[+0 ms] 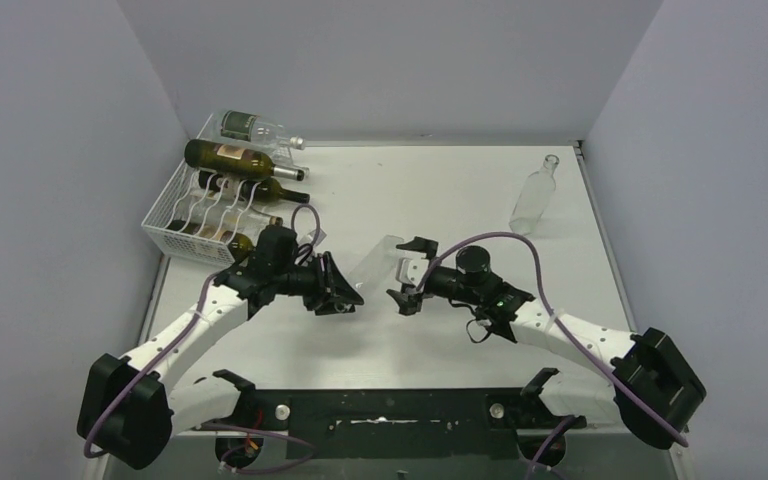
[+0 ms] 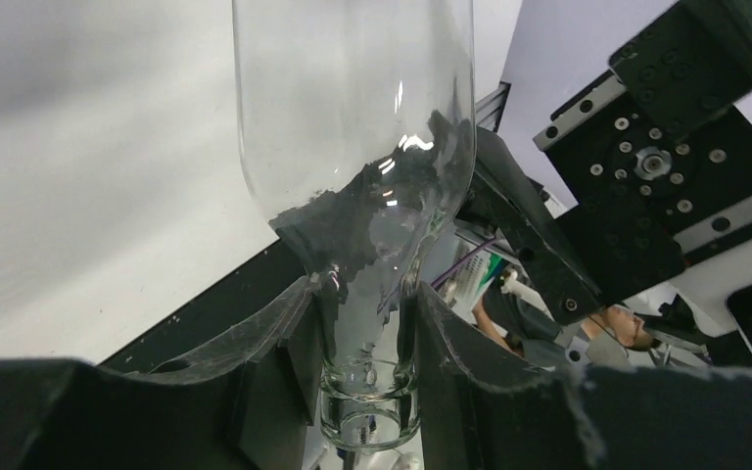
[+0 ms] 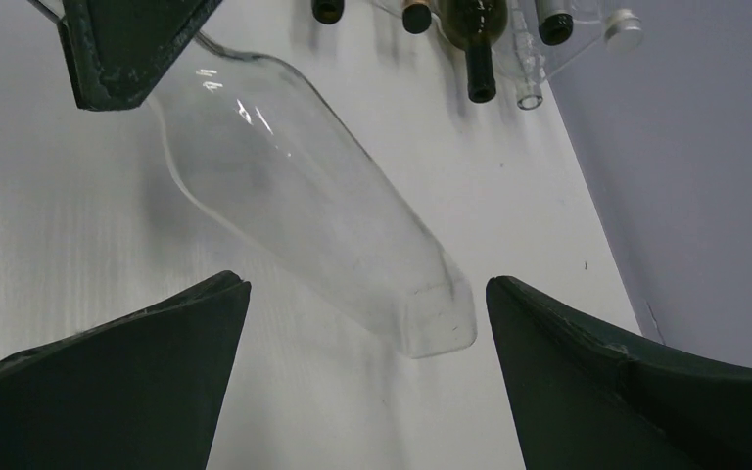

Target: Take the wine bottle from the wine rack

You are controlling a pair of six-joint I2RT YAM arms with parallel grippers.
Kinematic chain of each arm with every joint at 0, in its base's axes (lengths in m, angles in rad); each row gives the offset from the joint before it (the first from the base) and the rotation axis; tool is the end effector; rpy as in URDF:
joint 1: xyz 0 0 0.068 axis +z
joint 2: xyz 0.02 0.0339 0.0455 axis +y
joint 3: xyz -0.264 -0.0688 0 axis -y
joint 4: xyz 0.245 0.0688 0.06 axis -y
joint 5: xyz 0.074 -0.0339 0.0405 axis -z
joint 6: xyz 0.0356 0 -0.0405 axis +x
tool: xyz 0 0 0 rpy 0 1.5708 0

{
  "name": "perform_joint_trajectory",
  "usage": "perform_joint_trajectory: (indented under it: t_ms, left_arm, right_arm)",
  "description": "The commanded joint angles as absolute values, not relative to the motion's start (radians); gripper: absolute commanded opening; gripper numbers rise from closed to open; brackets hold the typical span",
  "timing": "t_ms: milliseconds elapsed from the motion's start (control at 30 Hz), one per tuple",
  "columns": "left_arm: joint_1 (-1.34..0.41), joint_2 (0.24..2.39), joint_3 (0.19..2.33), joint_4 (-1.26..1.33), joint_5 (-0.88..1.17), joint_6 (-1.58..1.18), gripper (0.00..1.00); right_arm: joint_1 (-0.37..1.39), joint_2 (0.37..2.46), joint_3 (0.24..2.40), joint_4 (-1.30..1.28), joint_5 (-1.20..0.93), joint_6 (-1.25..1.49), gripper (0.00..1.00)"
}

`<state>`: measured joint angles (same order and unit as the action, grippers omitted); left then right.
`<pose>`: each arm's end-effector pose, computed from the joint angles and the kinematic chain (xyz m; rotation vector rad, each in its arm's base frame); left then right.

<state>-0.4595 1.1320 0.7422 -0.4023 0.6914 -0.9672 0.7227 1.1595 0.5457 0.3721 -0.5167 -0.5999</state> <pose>0.1947 -0.1217 0.2427 -0.2840 2.6403 -1.4207 0.1768 0.1793 0.2383 -1.3816 1.1764 0.5541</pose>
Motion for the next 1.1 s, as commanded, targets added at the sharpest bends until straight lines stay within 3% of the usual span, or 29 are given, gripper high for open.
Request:
perform_joint_trajectory:
  t_ms: [0, 367, 600, 767, 1067]
  left_arm:
    - [-0.473, 1.099, 0.683, -0.217, 0.794, -1.029, 0.00]
    - [-0.474, 1.098, 0.641, -0.187, 0.800, -1.074, 0.00]
    - [-0.476, 1.095, 0.635, -0.156, 0.819, -1.099, 0.00]
    - [-0.476, 1.096, 0.629, -0.168, 0.821, -1.090, 0.00]
    - [-0.476, 1.090, 0.629, -0.160, 0.820, -1.100, 0.03]
  right_arm:
    - [0.774, 1.178, 0.565, 0.404, -0.556, -0.715, 0.98]
    - [0.847, 1.304, 0.623, 0.345, -0.534, -0.830, 0.98]
    - [0.867, 1.377, 0.583, 0.530, -0.468, -0.827, 0.99]
    - [0.903, 1.432, 0.566, 0.619, -0.395, -0.849, 0.95]
    - [0.907, 1.448, 0.557, 0.655, -0.381, -0.841, 0.75]
